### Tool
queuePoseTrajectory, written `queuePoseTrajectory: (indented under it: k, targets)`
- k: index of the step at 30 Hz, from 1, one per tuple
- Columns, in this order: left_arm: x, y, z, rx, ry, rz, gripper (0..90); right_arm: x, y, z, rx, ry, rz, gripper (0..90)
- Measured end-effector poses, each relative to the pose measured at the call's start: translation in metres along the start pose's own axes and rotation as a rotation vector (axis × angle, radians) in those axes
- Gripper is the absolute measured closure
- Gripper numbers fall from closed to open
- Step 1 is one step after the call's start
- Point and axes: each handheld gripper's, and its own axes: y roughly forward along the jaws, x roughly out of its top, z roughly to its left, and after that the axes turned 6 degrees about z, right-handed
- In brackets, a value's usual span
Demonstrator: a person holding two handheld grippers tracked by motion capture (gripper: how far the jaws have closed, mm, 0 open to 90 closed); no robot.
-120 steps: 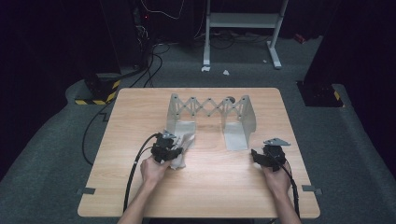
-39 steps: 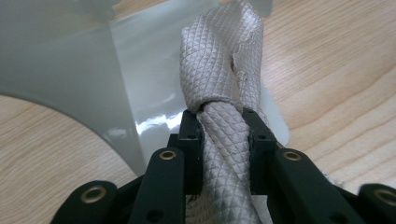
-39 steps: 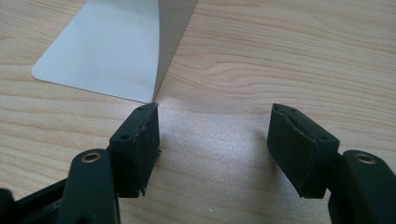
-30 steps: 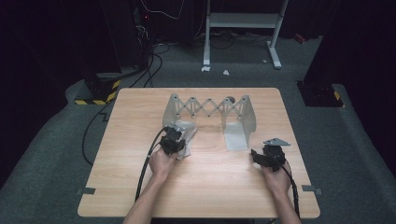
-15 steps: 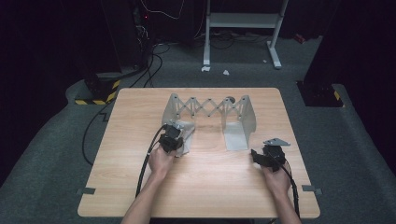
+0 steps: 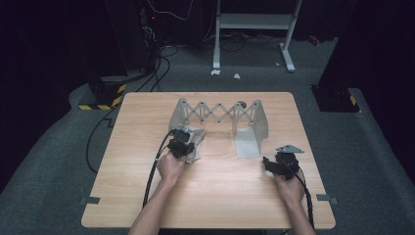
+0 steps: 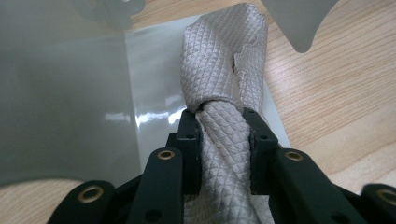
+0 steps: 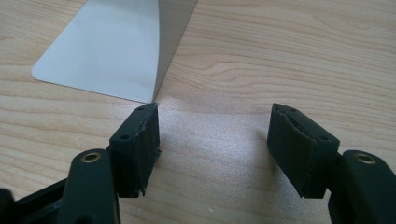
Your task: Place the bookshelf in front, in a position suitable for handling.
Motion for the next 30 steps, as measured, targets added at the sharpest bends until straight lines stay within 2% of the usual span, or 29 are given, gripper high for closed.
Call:
queuePoseTrajectory:
  k: [4, 7, 9, 13, 17, 21, 23, 28, 30]
  targets:
    - [0.004, 0.001, -0.002, 0.036, 0.028, 0.011, 71.9, 0.0, 0.0, 0.0, 0.0, 0.001, 0.0, 34.7]
    - [0.004, 0.001, 0.001, 0.057, 0.019, 0.013, 72.0, 0.0, 0.0, 0.0, 0.0, 0.001, 0.0, 34.7]
    - [0.004, 0.001, 0.004, 0.056, 0.009, 0.015, 72.0, 0.0, 0.0, 0.0, 0.0, 0.0, 0.0, 34.7]
    - [0.009, 0.005, 0.005, 0.046, 0.003, 0.013, 72.0, 0.0, 0.0, 0.0, -0.001, -0.001, -0.001, 34.7]
    - [0.017, 0.01, 0.0, 0.017, 0.011, 0.003, 71.9, 0.0, 0.0, 0.001, -0.001, 0.003, -0.001, 34.7]
    - [0.015, 0.009, -0.003, 0.005, 0.015, 0.0, 71.9, 0.0, 0.0, 0.001, -0.001, 0.002, -0.001, 34.7]
    - [0.012, 0.006, -0.004, -0.008, 0.032, 0.004, 71.8, 0.0, 0.0, 0.001, -0.001, 0.003, -0.001, 34.7]
    - [0.003, 0.0, -0.004, -0.033, 0.033, 0.012, 71.8, 0.0, 0.0, 0.001, 0.0, 0.002, 0.0, 34.6]
    - [0.004, 0.0, -0.003, -0.033, 0.03, 0.014, 71.8, 0.0, 0.0, 0.001, 0.0, 0.001, 0.0, 34.7]
